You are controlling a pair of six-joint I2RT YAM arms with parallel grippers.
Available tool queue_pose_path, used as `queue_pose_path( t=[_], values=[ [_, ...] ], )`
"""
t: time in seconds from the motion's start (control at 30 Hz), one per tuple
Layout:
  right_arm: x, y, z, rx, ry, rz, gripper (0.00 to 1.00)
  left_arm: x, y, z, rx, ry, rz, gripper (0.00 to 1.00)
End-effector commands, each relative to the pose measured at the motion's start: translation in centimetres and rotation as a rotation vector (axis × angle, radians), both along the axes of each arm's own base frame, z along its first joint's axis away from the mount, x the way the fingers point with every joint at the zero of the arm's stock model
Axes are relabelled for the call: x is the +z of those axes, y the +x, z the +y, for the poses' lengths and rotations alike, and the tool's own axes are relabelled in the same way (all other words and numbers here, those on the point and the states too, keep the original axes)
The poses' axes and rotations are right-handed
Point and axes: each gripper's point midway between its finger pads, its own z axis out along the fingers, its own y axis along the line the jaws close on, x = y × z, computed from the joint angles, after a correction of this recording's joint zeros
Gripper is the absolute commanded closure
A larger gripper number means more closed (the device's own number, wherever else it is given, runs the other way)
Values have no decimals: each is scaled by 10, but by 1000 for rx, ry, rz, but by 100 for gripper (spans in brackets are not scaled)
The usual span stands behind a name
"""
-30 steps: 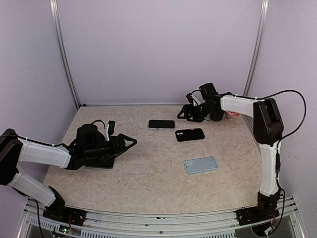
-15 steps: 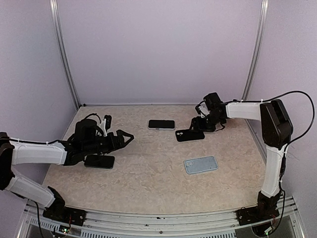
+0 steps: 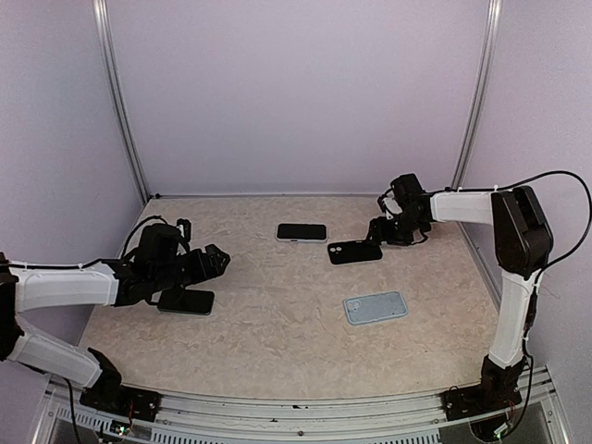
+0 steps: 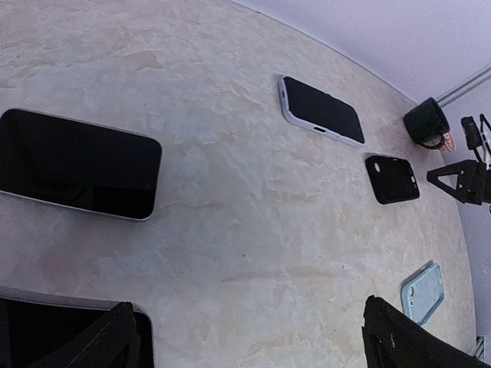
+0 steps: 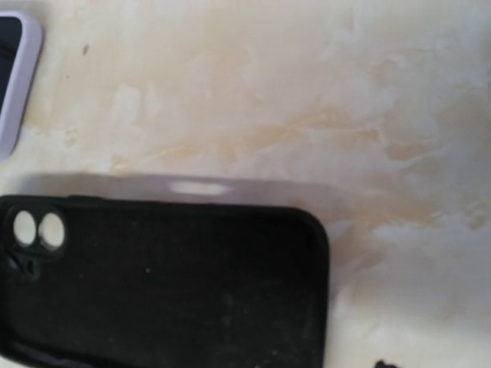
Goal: Put the phone into the phone case
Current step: Move the phone case to the center of the board.
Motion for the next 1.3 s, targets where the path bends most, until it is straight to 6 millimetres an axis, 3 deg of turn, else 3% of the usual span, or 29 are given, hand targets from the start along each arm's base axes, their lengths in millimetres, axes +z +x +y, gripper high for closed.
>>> queue_pose_path(
  t=[0.0,0.17,0.53,0.9,1.13,1.27],
  values=[
    [5,11,-2,-12,-8,-34,30,-11,6,30,137,71,43,1],
    [-7,14,-3,-9,-27,-15,32,-22,6,51,198,57,79,1],
    [-24,24,-13,-40,-101,-17,39,-33,0,75,270,45,113,1],
    [-36,24,-13,-48,-99,-4,64,-36,-6,88,307,26,117,1],
    [-40,22,-11,-42,-101,2,85,-40,-7,89,310,22,129,1],
    [-43,19,-12,-45,-117,7,87,-42,-8,89,312,17,135,1]
  ],
)
